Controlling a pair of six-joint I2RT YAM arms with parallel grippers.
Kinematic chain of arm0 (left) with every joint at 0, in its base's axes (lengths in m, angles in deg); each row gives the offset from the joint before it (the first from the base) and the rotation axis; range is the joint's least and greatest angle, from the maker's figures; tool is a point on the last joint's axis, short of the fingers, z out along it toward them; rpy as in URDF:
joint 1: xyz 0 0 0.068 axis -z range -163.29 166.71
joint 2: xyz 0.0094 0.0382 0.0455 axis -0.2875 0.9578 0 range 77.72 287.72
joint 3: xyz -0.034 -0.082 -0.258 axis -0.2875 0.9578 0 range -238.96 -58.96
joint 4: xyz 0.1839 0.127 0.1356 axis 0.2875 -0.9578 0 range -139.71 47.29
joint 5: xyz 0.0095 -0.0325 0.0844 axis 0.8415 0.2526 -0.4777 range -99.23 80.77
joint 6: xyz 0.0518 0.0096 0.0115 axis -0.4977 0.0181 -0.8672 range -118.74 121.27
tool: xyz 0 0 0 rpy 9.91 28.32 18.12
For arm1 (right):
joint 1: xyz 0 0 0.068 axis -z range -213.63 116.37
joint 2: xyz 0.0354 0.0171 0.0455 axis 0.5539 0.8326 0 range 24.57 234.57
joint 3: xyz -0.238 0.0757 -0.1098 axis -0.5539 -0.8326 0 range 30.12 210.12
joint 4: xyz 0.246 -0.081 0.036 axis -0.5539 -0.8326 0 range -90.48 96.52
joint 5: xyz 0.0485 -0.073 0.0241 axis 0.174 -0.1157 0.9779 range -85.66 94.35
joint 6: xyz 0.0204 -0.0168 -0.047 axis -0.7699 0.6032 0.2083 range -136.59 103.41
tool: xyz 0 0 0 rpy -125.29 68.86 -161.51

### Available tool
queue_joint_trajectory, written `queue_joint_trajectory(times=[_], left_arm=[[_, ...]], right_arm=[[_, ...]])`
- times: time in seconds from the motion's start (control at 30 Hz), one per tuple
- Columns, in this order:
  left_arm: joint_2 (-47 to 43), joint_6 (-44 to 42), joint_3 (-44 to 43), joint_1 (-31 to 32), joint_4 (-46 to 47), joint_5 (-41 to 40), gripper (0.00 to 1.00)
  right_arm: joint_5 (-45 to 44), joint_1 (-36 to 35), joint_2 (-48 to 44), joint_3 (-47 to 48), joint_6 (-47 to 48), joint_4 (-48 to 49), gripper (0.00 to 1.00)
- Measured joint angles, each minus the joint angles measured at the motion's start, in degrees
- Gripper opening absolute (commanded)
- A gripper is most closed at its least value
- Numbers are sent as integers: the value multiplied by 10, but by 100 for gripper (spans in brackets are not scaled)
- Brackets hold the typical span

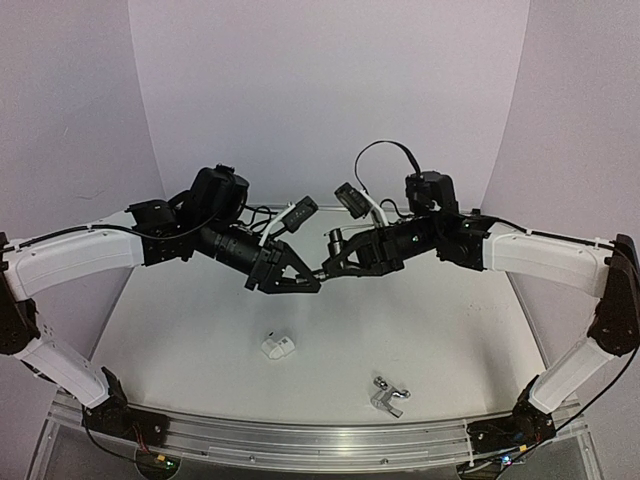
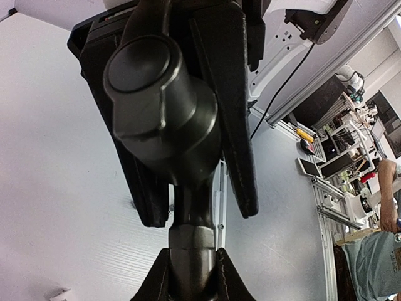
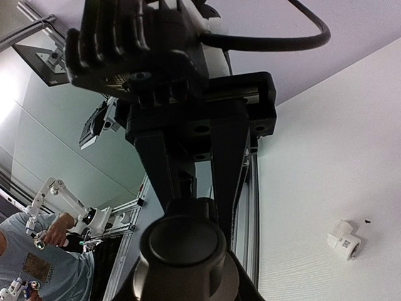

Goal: Install the water faucets

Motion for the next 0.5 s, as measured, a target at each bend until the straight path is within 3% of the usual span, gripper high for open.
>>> queue_joint_trajectory(times=[0.2, 0.4, 0.5], left_arm=[[0, 0, 0, 0, 0, -1, 0], [0, 1, 0, 0, -3, -4, 0], [0, 0, -1, 0, -6, -6, 0]], right_arm=[[-2, 0, 0, 2, 29, -31, 32], [-5, 0, 0, 3, 45, -45, 19], [-6, 0, 0, 3, 48, -51, 8]])
